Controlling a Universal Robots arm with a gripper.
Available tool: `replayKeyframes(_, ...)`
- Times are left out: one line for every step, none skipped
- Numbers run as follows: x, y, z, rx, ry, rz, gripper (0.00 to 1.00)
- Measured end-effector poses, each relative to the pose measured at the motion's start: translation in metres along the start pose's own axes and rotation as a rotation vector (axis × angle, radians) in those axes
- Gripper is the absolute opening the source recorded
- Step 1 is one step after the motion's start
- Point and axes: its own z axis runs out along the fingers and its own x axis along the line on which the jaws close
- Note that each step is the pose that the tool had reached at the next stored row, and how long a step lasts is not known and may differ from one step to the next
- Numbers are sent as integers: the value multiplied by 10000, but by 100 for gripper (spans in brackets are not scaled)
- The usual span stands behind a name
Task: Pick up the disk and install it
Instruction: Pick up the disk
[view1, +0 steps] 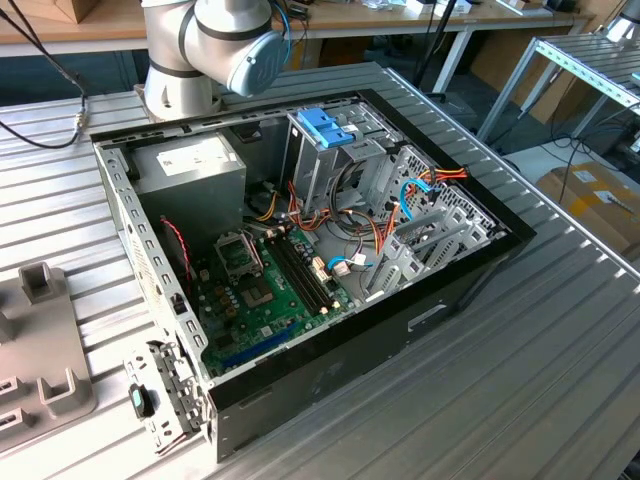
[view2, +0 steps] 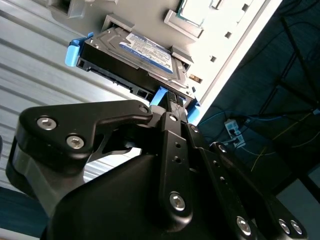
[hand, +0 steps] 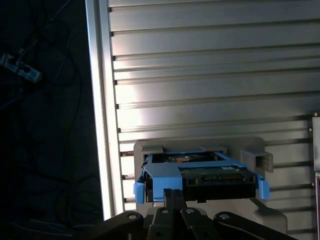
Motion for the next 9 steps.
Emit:
replayKeyframes(0, 0, 0, -3, -9, -193, 11)
replayKeyframes(0, 0, 0, -5, -19, -398, 11)
replayKeyframes(0, 0, 0, -7, -24, -505, 11)
replayKeyframes(0, 0, 0, -9, -31, -647, 11)
replayKeyframes(0, 0, 0, -12, -39, -849, 11)
replayKeyframes(0, 0, 1, -13, -46, -989, 11)
replayKeyframes(0, 0, 1, -16, -56, -1220, 11)
replayKeyframes(0, 0, 1, -18, -63, -1353, 11)
replayKeyframes(0, 0, 1, -20, -69, -1482, 11)
